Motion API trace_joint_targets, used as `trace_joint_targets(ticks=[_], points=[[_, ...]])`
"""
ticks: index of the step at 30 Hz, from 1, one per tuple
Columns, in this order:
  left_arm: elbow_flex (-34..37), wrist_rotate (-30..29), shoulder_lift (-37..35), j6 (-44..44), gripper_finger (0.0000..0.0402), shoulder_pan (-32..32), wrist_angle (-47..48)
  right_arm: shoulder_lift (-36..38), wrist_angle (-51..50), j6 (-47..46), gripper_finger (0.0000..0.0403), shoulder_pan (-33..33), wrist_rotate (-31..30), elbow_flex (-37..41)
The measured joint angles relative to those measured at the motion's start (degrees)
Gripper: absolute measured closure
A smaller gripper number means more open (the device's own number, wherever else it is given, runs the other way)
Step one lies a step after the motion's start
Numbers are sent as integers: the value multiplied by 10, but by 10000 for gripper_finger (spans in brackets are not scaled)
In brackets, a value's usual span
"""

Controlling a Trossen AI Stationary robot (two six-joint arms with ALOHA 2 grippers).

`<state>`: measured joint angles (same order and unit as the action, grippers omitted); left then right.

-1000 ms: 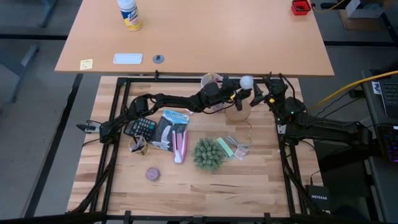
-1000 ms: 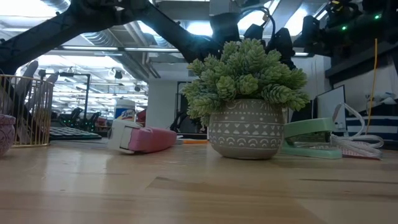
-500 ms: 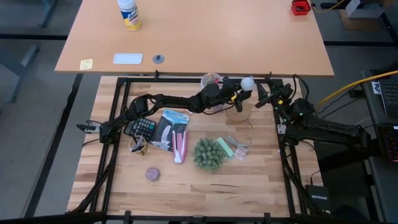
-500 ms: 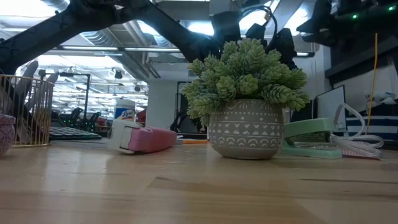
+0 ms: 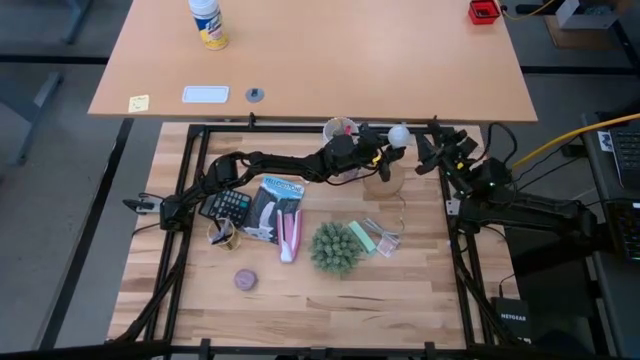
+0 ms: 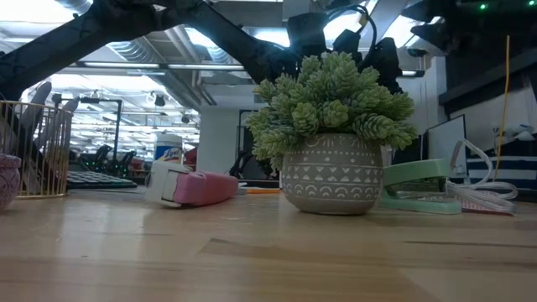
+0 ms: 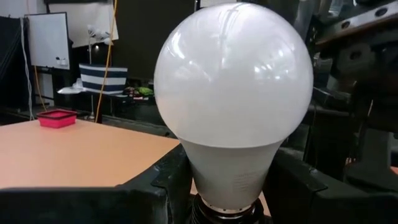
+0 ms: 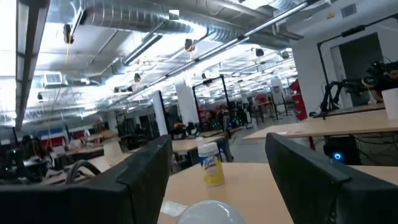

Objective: Screw lightbulb
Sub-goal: Insert the lightbulb into the lamp

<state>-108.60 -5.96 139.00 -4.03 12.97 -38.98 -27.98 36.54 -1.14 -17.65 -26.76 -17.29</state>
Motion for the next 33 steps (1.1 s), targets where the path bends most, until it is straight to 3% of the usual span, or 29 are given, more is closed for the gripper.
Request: trace_joint_targets(ticks=[13,25,33], points=[[0,0,0,0,247,-1,9,-117,-57,18,137,0,-19,-81],[0,1,0,0,247,-2,13,-123,-253,16,137,0,-57,-162],[0,2,0,0,247,-2,13,-122,-271,15,140,0,-57,-162]])
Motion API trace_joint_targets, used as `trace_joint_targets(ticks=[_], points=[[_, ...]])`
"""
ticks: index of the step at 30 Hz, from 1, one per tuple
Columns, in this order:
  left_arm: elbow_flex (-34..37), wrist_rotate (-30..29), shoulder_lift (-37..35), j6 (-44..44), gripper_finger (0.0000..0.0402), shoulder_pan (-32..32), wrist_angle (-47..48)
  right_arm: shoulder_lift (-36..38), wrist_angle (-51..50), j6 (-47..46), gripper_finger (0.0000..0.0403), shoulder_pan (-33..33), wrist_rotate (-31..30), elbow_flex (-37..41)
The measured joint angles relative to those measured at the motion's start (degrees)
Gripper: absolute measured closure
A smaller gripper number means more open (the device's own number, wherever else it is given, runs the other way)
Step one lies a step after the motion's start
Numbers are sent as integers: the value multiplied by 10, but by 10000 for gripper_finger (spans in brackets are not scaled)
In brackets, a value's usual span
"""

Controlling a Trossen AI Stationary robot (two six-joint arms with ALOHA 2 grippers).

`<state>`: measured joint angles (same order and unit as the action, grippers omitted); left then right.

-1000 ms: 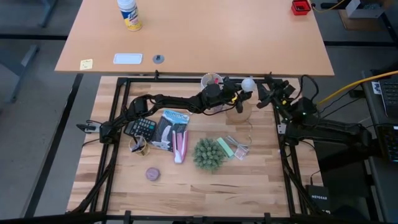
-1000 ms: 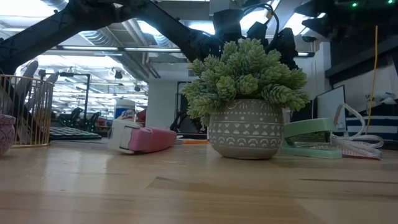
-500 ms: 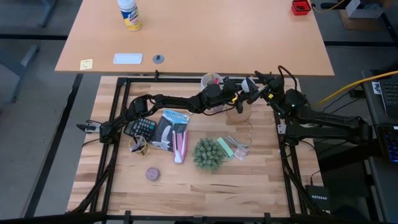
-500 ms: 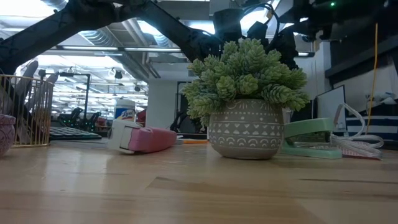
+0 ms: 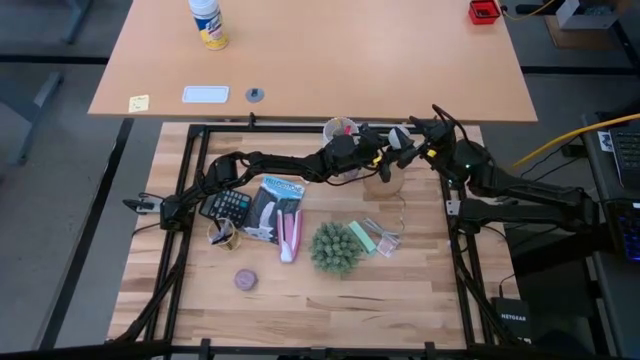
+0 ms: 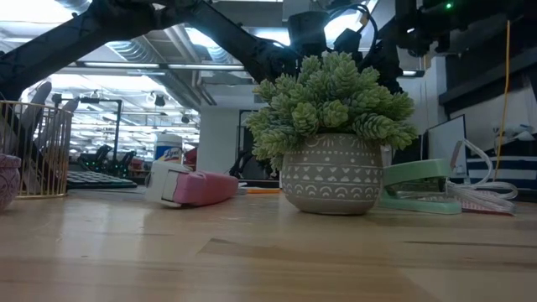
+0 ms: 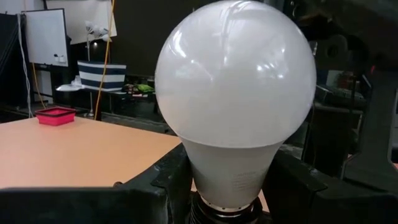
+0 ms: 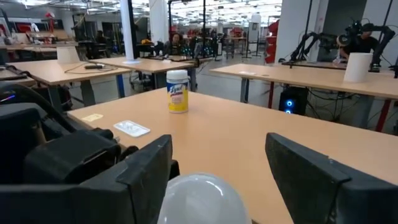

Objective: Screw lightbulb
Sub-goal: Insert the lightbulb into the lamp

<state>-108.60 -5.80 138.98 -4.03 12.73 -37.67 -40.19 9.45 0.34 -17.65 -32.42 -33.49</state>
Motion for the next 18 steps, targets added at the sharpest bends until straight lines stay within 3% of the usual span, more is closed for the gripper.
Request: trace_joint_targets(ticks=[13,18], points=[[1,-1,0,0,247,-1,0,-15,10,17,258,0,19,0],[1,-1,0,0,247,-1,0,-24,13,18,285,0,20,0]])
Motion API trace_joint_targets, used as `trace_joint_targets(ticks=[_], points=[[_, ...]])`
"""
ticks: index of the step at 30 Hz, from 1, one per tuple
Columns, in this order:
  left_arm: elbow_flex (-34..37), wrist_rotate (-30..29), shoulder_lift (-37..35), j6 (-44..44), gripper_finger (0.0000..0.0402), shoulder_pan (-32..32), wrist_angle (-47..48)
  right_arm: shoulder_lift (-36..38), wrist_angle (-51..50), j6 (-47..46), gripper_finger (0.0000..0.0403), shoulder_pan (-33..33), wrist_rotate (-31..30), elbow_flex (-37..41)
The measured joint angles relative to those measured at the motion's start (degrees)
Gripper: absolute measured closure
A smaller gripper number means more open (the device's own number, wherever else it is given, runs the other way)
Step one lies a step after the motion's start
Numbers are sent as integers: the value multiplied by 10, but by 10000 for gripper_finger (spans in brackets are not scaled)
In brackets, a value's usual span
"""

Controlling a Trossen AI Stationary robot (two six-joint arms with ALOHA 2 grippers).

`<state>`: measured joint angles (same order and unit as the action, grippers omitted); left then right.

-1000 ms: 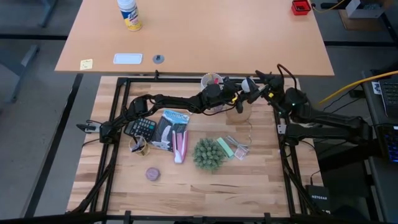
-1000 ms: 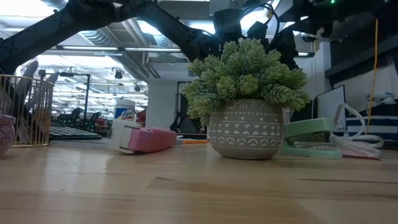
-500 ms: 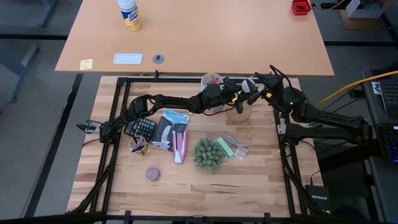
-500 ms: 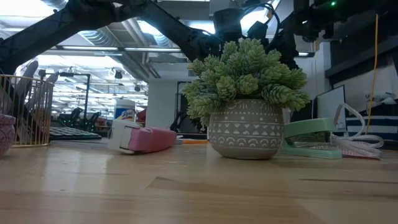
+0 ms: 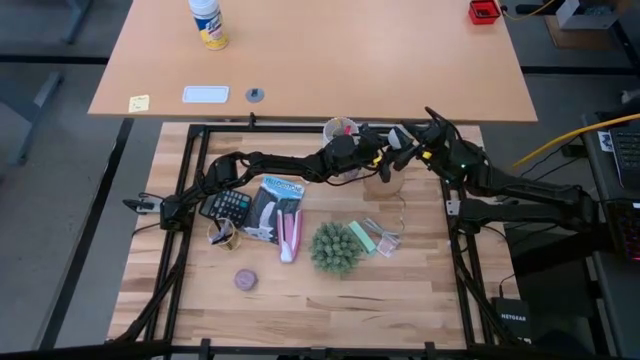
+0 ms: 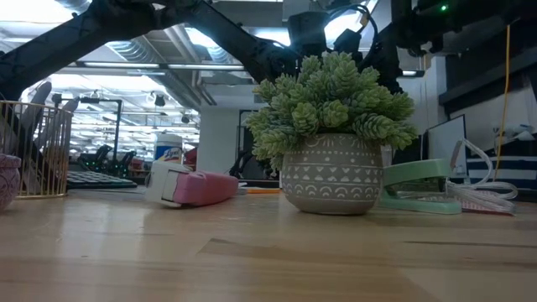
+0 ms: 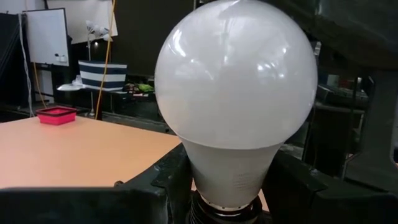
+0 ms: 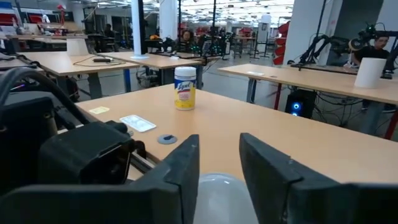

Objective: Screw lightbulb
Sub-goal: Insert the lightbulb into the lamp

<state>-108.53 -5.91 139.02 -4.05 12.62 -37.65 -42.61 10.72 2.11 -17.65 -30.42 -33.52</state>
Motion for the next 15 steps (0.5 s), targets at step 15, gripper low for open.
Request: trace_joint_targets(ticks=[15], points=[[0,-5,1,15,247,0,-7,51,-84,-6,290,0,-13,0]])
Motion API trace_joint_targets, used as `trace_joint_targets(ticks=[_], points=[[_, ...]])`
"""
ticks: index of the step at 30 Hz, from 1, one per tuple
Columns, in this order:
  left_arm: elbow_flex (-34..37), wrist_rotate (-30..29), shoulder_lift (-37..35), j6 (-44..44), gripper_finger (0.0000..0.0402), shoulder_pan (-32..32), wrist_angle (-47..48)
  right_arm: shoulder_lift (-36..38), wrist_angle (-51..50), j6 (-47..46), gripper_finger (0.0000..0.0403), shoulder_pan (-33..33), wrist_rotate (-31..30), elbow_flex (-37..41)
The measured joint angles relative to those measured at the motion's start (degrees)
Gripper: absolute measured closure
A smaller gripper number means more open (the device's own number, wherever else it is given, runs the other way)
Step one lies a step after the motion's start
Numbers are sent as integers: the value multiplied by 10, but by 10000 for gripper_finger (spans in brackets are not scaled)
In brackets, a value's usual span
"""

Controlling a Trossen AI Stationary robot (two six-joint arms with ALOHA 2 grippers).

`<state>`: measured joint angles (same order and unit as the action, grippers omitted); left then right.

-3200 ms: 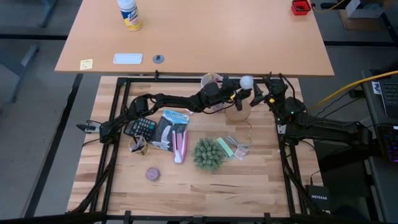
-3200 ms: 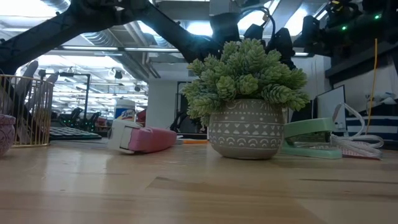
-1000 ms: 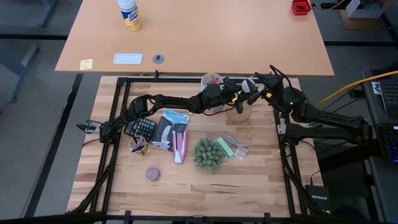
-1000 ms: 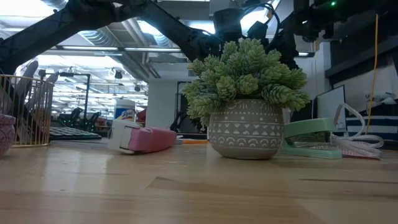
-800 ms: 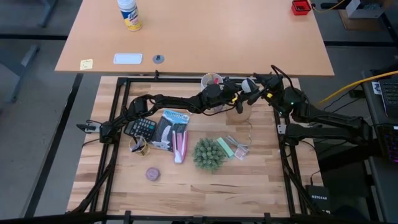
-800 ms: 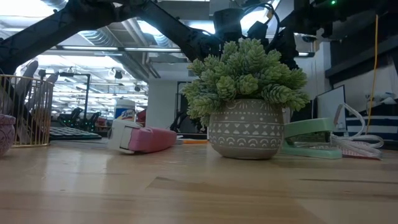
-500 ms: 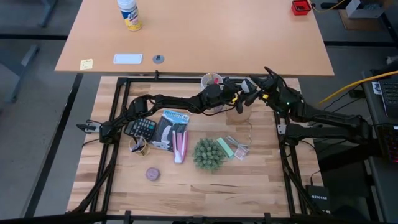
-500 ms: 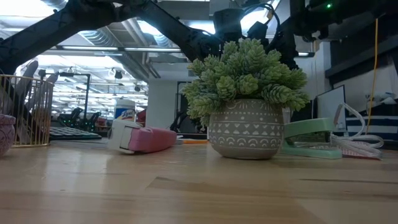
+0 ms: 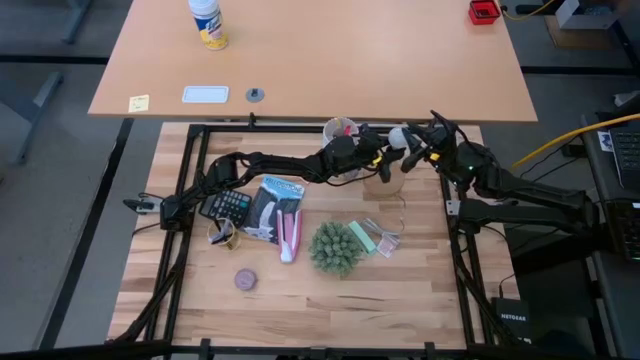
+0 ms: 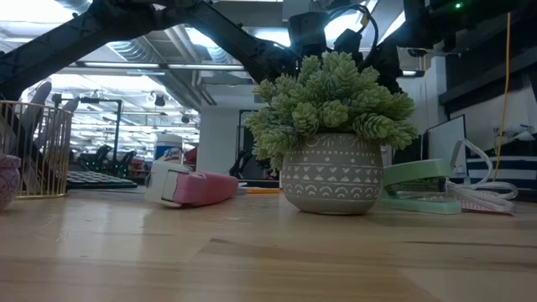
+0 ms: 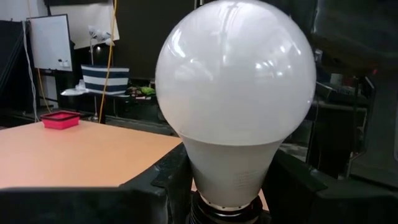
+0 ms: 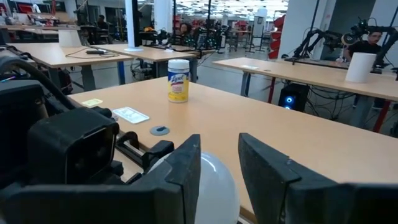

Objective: Screw lightbulb
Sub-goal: Insert the lightbulb into the lamp

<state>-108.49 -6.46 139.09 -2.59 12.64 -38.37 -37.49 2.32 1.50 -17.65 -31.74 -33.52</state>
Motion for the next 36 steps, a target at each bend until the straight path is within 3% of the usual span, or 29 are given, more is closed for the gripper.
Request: trace_joint_targets(ticks=[8,15,36], points=[[0,-2,0,-5,247,0,0,-5,3,1,290,0,-2,0],[0,-1,0,-4,247,-1,3,14,55,5,290,0,35,2],[0,-3,0,23,247,-3,3,-24,44,5,290,0,41,0]])
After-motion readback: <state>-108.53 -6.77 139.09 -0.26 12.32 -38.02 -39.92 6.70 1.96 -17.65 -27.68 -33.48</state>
